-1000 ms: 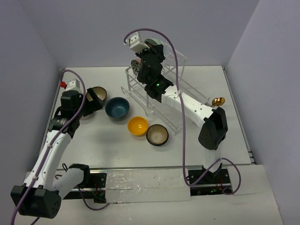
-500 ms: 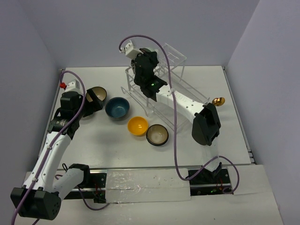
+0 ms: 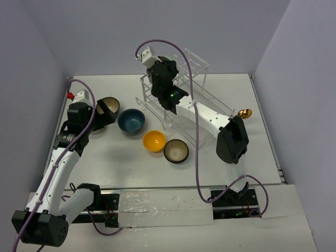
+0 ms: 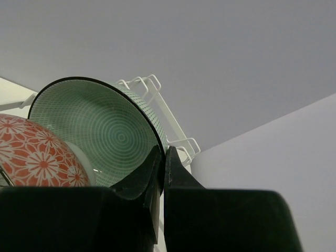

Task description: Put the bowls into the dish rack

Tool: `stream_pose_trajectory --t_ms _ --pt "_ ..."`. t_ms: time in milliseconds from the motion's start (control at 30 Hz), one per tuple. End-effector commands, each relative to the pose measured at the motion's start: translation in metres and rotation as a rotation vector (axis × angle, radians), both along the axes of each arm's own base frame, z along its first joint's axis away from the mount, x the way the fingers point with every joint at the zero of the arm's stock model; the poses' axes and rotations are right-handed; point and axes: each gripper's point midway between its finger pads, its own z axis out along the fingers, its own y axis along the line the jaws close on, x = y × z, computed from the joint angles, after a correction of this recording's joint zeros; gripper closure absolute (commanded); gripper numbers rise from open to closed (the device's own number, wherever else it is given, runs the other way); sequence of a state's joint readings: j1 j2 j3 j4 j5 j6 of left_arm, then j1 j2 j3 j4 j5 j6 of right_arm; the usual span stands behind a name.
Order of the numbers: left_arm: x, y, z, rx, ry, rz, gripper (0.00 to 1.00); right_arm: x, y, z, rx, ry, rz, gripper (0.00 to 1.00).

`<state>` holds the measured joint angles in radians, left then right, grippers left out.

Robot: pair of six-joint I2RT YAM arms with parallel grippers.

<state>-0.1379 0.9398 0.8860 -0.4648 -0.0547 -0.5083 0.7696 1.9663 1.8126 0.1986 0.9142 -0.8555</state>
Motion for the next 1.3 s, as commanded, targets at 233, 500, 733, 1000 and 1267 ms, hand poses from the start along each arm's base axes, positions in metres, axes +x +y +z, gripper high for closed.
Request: stream_pose_trajectory --t_ms 233,500,733,1000,1267 --pt "0.005 0.001 0.006 0.002 -0.038 -0.014 0.01 -0.01 0.002 0.023 0.068 -0.025 0.023 1.0" --pt "0.006 0.003 0.006 0.003 -0.037 -0.007 0.01 -0.015 0.01 0.012 0.062 0.016 0.06 0.84" --pt "0.006 0.003 0.005 0.002 -0.034 -0.007 0.01 -0.017 0.013 0.01 0.083 0.044 0.09 0.74" --pt "0.006 0.004 0.004 0.002 -0.032 -0.005 0.01 -0.024 0.016 0.012 0.11 0.068 0.14 0.65" --pt "0.006 0.005 0.005 0.001 -0.036 0.0 0.01 -0.03 0.017 0.016 0.136 0.076 0.179 0.61"
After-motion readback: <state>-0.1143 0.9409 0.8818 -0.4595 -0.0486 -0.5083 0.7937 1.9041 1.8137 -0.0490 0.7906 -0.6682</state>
